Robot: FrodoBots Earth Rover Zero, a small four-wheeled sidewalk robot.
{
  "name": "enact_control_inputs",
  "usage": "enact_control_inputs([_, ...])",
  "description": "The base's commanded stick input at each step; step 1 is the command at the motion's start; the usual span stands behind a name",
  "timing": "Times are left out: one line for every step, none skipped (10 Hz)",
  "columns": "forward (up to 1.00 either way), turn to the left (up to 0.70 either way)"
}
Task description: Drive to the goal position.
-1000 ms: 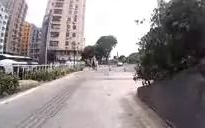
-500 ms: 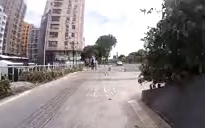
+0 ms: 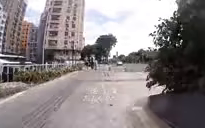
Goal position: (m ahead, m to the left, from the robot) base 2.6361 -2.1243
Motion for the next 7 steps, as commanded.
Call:
enact_control_inputs([0.45, 0.0])
enact_control_inputs([0.45, 0.0])
enact_control_inputs([0.45, 0.0])
enact_control_inputs([0.45, 0.0])
enact_control_inputs([0.45, 0.0])
enact_control_inputs([0.45, 0.0])
enact_control_inputs([0.45, 0.0])
